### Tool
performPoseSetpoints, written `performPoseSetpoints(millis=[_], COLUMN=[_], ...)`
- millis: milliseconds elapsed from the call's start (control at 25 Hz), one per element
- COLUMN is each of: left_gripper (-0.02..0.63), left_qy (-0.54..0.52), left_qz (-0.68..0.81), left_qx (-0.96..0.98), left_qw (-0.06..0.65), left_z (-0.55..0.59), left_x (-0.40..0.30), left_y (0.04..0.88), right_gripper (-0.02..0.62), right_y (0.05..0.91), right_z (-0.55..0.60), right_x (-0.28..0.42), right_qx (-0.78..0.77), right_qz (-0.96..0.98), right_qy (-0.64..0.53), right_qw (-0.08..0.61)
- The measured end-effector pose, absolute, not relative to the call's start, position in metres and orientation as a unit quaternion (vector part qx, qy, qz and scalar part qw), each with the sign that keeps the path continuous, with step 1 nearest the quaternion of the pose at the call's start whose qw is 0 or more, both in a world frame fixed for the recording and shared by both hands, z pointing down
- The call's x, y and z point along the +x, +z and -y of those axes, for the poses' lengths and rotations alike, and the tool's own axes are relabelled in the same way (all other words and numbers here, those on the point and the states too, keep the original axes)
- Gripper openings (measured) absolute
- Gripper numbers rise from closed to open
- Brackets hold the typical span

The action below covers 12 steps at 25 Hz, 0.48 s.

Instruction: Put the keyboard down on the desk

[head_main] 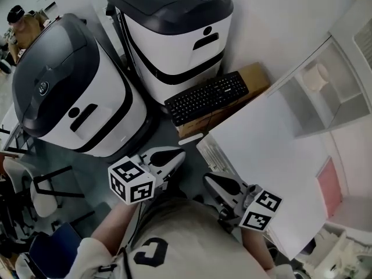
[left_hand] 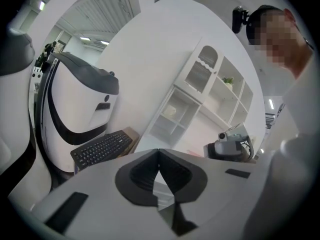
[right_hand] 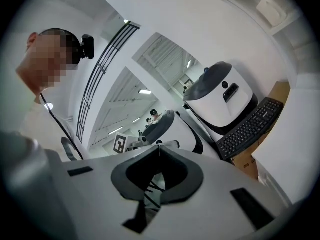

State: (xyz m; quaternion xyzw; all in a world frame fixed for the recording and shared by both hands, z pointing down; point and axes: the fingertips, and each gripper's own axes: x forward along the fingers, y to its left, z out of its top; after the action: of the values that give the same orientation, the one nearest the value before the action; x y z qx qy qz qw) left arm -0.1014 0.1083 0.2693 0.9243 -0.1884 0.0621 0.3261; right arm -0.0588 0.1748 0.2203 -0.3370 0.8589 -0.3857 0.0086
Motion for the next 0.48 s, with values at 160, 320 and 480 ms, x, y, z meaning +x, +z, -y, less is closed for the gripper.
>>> performPoseSetpoints(millis=[160,320,480], left_gripper=[0.014,0.015,0.081], left_qy=[0.045,0.028,0.028], left_qz=[0.193,0.193,0.184], left_qx=[0.919,0.914,0.911], left_qw=[0.34,0.356,0.368], left_z=[-0.079,-0.049,-0.023], left_x=[-0.121,-0.137,-0.149], left_y=[0.278,0.289,0.306], right_gripper=[0.025,0.023,0.023], right_y=[0.229,0.233,0.237], right_z=[-0.154,-0.13,-0.109], right_x=[-0.075,-0.087,-0.101], right_qx=[-0.337,-0.346,-0.351], right_qz=[-0.853,-0.847,-0.844], right_qy=[-0.399,-0.402,-0.402], right_qw=[-0.008,-0.024,-0.042])
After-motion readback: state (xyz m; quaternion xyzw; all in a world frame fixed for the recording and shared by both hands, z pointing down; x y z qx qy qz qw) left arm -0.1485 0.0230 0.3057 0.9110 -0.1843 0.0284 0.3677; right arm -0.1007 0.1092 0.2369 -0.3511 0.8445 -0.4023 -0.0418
